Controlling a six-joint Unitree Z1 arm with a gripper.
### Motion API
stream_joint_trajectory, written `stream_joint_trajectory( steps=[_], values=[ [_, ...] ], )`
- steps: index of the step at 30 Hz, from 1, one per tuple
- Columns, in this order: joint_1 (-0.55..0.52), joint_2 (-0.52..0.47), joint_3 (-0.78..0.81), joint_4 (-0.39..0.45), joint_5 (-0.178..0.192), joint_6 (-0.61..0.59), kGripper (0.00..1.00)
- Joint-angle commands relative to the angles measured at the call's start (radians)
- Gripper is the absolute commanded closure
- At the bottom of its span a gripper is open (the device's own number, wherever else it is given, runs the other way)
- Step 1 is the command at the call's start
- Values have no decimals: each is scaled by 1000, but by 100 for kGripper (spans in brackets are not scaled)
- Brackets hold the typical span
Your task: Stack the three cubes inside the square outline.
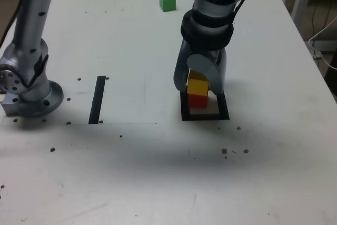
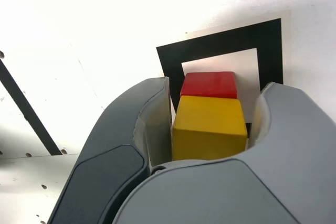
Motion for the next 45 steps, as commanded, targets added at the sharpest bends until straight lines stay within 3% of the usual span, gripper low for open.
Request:
stream_joint_trajectory(
  steps=[1,8,17,33,45],
  values=[
    [3,0,6,-8,0,1,19],
    [11,-33,24,-15,26,-13,2],
    [85,-119,71,2,62,-24,1],
    [467,-188,124,37,63,140,1],
    [695,-123,48,57,80,341,1]
  ],
)
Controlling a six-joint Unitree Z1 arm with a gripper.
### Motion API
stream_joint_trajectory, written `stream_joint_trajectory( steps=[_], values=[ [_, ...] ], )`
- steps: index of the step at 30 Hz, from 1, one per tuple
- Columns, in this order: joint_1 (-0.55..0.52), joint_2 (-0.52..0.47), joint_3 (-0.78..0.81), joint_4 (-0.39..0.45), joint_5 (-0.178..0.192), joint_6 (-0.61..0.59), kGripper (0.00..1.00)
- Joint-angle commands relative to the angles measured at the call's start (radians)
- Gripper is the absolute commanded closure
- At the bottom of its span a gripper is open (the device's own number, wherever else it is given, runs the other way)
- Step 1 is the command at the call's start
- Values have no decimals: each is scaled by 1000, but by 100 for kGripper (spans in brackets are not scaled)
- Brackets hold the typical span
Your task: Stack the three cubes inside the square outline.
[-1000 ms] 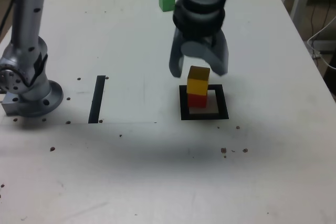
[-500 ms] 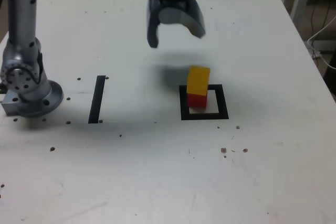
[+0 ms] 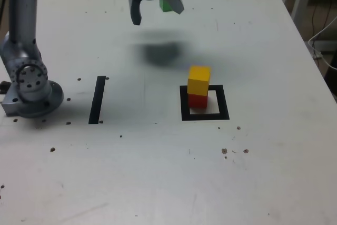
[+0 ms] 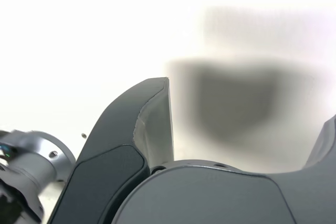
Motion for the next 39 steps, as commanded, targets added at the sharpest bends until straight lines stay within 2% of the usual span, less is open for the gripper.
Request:
stream_joint_trajectory(
  steps=[1,13,30,39],
  values=[
    [37,28,-35,11,8,42,1],
    [179,191,-268,81,14,177,1],
    [252,395,-609,216,6,264,1],
    [288,518,-796,300,-20,289,3]
  ],
)
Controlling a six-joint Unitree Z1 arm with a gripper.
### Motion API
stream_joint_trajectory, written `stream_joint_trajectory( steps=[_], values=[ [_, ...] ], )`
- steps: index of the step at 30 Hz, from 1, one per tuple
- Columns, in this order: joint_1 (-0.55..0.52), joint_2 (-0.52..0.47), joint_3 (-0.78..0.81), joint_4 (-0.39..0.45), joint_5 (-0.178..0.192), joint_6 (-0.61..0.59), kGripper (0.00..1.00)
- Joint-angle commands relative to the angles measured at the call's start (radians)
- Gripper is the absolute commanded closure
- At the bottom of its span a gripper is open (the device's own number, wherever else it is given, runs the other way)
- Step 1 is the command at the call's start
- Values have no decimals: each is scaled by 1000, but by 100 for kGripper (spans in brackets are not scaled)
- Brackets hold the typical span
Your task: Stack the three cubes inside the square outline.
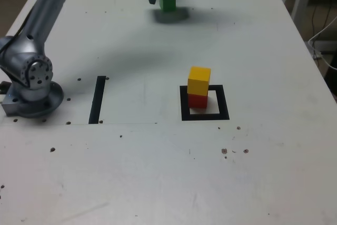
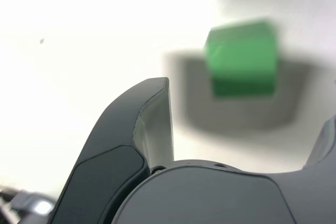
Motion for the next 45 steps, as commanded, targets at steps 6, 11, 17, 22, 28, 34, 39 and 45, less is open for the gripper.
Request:
stream_joint_trajectory(
  steps=[6,11,17,22,28,34,39,45],
  values=[
    [14,72,-87,42,-27,10,4],
    [20,93,-110,47,-32,10,12],
    [20,95,-118,55,-31,7,41],
    [20,93,-121,53,-30,11,65],
    [20,92,-122,52,-32,17,69],
    [19,92,-121,53,-32,18,69],
    [19,90,-121,53,-32,18,69],
    [13,81,-119,57,-28,18,69]
  ],
)
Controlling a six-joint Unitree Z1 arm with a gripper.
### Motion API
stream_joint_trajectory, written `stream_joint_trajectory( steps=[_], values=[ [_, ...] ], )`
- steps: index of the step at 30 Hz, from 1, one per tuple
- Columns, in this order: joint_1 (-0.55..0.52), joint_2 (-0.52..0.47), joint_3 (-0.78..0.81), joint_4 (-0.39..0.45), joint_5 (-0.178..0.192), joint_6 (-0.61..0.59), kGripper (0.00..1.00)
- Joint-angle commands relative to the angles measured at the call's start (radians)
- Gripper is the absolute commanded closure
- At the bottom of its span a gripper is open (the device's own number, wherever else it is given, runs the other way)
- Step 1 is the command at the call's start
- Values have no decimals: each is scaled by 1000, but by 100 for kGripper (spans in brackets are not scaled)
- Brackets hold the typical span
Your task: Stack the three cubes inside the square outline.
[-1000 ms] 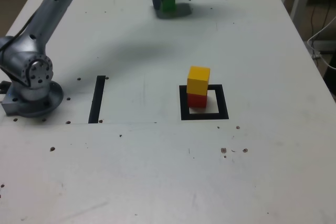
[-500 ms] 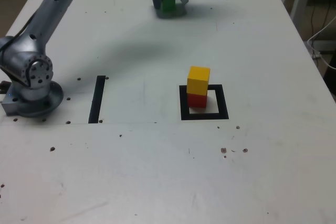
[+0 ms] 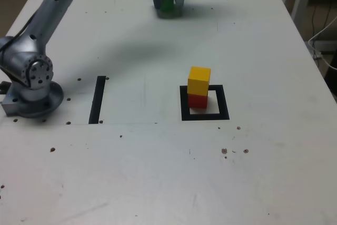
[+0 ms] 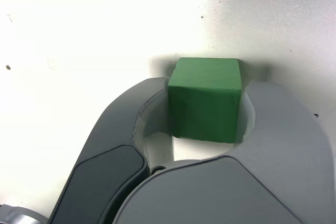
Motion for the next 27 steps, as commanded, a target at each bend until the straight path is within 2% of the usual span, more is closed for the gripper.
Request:
stream_joint_trajectory(
  steps=[1,8,15,27],
  values=[
    [-6,-13,1,30,4,1,69],
    [-33,-51,17,39,8,0,69],
    [-97,-129,94,37,14,-11,69],
    [-264,-347,310,11,21,-76,69]
  ],
)
